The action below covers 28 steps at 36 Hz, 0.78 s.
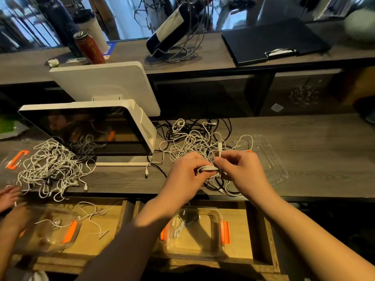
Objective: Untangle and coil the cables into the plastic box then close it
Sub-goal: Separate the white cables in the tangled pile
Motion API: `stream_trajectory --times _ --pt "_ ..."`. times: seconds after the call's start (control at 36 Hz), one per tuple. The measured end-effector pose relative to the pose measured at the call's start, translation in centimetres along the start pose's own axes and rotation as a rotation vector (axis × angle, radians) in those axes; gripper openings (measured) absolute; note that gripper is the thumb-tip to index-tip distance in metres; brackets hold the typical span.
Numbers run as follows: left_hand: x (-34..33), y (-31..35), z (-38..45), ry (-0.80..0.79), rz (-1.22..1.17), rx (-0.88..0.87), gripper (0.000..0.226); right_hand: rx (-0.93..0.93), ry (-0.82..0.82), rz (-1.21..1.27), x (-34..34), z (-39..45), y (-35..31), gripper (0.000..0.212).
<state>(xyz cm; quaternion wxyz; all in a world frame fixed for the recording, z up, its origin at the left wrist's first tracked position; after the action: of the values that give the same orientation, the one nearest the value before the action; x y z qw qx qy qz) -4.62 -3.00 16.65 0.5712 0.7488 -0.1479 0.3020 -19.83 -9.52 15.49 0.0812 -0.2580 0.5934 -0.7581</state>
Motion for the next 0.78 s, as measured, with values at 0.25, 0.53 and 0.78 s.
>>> stream_trajectory --times 0.25,0.53,0.78 --pt "-0.7 0.8 -1.0 0.109 -0.367 0.105 0.016 0.047 0.174 0.119 0.3 -0.3 -0.8 0.024" --pt "-1.2 1.2 -1.1 0.091 -0.524 0.192 0.027 0.12 0.064 -0.03 0.5 -0.4 -0.1 0.031" --pt "-1.2 0.9 -0.9 0.105 -0.493 0.179 0.03 0.136 -0.072 -0.177 0.7 0.0 -0.6 0.03"
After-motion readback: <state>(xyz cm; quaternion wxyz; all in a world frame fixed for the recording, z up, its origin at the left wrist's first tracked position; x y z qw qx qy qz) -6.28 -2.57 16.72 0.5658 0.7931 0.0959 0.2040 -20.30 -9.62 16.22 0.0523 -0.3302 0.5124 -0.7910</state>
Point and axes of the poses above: each hand's wrist, its own z-axis towards the middle knuckle, its own x-axis out of the back of the hand, y = z × x, the point moved 1 cm from there along z, towards the middle knuckle, and after that the axes turned 14 degrees about x, right-handed, at the moved point
